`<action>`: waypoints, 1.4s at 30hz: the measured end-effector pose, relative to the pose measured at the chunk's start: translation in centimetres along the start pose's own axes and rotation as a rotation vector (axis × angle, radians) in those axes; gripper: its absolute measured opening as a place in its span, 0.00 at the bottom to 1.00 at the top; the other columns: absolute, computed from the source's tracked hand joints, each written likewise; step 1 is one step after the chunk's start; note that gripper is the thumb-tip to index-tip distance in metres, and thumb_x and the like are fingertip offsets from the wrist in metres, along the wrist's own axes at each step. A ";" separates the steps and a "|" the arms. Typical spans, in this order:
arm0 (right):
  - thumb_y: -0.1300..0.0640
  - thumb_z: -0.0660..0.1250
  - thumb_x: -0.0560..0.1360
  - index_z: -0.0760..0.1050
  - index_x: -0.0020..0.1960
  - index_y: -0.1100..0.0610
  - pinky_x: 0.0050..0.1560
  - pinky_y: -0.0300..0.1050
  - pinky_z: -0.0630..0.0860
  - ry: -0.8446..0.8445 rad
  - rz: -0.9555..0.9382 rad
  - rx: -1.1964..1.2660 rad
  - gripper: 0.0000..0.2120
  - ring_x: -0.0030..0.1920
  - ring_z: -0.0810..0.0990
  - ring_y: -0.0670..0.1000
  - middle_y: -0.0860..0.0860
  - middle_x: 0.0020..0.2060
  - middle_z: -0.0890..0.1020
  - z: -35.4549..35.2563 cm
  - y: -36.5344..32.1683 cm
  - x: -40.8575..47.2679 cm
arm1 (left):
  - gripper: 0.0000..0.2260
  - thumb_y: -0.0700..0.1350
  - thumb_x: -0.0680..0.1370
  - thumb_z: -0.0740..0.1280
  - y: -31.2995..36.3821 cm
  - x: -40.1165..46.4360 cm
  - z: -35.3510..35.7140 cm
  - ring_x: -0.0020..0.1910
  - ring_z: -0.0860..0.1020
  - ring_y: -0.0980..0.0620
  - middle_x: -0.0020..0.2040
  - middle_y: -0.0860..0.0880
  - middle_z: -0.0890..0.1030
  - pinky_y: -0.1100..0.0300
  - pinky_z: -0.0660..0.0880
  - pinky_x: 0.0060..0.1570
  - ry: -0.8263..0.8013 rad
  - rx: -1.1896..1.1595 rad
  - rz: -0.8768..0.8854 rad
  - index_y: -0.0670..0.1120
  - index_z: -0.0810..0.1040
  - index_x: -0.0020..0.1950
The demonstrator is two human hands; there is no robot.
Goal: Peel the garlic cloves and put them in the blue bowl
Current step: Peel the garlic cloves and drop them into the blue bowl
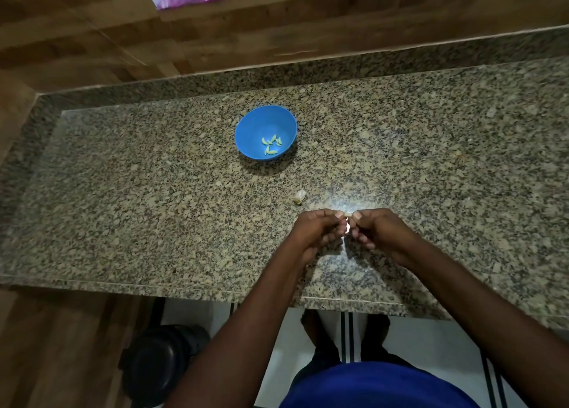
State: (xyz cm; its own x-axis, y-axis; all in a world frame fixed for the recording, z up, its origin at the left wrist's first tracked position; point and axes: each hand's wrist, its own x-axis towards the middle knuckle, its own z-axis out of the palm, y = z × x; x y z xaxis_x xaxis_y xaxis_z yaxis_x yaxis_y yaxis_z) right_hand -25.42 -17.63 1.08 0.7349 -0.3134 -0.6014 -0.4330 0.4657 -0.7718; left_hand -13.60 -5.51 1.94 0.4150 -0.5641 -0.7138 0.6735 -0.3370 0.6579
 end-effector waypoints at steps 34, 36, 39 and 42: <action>0.58 0.69 0.70 0.69 0.24 0.56 0.26 0.38 0.63 0.430 -0.393 -0.585 0.17 0.22 0.66 0.42 0.46 0.19 0.70 0.4 0.4 -0.7 | 0.06 0.36 0.77 0.72 -1.1 -0.3 1.4 0.25 0.78 0.54 0.32 0.44 0.82 0.66 0.77 0.28 0.109 0.013 0.077 0.37 0.81 0.41; 0.60 0.68 0.73 0.75 0.27 0.56 0.27 0.37 0.67 0.365 -0.381 -0.551 0.15 0.23 0.73 0.43 0.45 0.22 0.77 -0.1 0.2 -0.3 | 0.05 0.36 0.77 0.72 -0.8 -0.3 1.3 0.26 0.78 0.54 0.32 0.44 0.82 0.66 0.77 0.29 0.129 0.037 0.091 0.36 0.81 0.42; 0.60 0.64 0.80 0.82 0.38 0.60 0.31 0.41 0.74 0.140 -0.228 -0.407 0.14 0.36 0.85 0.62 0.57 0.34 0.85 -1.1 0.1 0.1 | 0.05 0.38 0.77 0.73 -0.9 0.0 0.8 0.28 0.79 0.52 0.34 0.42 0.83 0.63 0.79 0.31 0.184 0.140 0.150 0.36 0.82 0.44; 0.55 0.65 0.82 0.82 0.39 0.59 0.35 0.47 0.76 0.084 -0.234 -0.497 0.15 0.37 0.85 0.62 0.56 0.34 0.86 -1.2 0.3 0.2 | 0.08 0.39 0.76 0.74 -1.1 0.2 0.6 0.30 0.80 0.49 0.36 0.41 0.84 0.60 0.79 0.33 0.214 0.235 0.185 0.33 0.83 0.45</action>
State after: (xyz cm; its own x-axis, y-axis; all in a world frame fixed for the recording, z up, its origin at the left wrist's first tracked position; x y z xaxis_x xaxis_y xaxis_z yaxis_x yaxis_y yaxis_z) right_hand -26.00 -18.62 0.47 0.8055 -0.4362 -0.4010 -0.4725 -0.0645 -0.8789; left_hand -14.63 -5.67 1.21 0.6524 -0.4694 -0.5950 0.4264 -0.4217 0.8002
